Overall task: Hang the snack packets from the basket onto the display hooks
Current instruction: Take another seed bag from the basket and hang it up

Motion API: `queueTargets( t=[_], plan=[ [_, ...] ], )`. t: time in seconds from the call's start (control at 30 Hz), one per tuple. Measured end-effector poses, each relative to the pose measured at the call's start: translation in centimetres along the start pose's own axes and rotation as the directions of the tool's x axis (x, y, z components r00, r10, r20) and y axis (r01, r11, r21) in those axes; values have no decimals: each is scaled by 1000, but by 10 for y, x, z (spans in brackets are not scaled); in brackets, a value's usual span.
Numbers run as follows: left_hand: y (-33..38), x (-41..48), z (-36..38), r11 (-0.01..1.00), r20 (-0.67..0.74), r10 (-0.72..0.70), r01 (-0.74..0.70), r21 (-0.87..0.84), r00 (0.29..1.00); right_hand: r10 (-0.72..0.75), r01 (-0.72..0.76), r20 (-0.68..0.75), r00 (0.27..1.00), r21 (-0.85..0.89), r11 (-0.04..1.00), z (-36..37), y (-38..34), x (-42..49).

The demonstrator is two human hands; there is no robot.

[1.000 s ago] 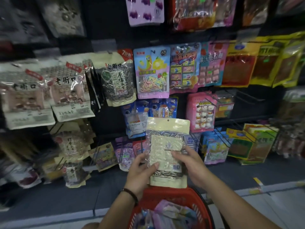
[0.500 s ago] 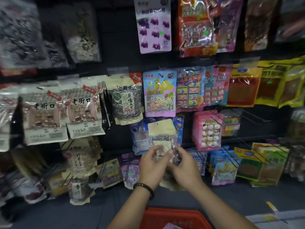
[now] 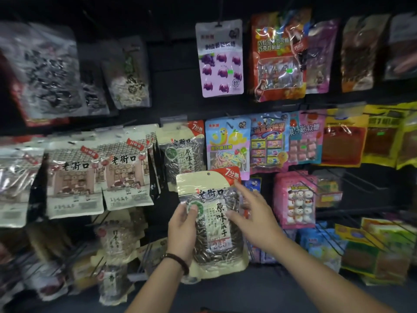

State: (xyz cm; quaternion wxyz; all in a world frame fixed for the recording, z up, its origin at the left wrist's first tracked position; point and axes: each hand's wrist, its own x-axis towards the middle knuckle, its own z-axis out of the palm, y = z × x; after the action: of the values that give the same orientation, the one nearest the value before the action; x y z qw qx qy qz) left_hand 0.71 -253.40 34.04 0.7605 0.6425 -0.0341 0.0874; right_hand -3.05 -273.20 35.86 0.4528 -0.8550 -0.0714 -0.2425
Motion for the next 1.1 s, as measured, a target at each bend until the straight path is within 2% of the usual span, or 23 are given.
queueTargets(
  t=[0.1, 0.17, 0.3, 0.4, 0.5, 0.6, 0.73, 0.83, 1.1],
  plan=[
    [8, 9, -9, 1000, 8, 1, -1, 5, 1000, -32, 35, 154, 988, -14, 999, -8, -14, 15],
    [11, 12, -12, 994, -37, 97, -95, 48, 995, -33, 28, 227, 973, 23, 999, -9, -19, 23],
    [20, 22, -16, 940, -52, 323, -314, 133, 945, -6, -30, 238, 971, 149, 988, 1, -14, 45],
    [32, 37, -23, 888, 25, 392, -385, 250, 920, 5, -40, 238, 971, 142, 989, 12, -18, 63],
    [42, 57, -32, 826, 163, 408, -439, 355, 899, -11, -3, 203, 979, 70, 998, 21, -25, 82],
    [56, 76, -36, 791, 247, 351, -427, 438, 903, -12, 4, 157, 988, 48, 999, 28, -38, 101],
    [75, 99, -38, 767, 271, 328, -423, 482, 905, -23, 21, 118, 993, 14, 1000, 38, -53, 133],
    [89, 117, -42, 732, 235, 338, -411, 543, 911, -15, 17, 103, 995, -14, 1000, 48, -58, 158],
    [105, 141, -47, 722, 243, 321, -402, 563, 915, -64, 66, 80, 995, -19, 998, 59, -66, 183]
  ],
)
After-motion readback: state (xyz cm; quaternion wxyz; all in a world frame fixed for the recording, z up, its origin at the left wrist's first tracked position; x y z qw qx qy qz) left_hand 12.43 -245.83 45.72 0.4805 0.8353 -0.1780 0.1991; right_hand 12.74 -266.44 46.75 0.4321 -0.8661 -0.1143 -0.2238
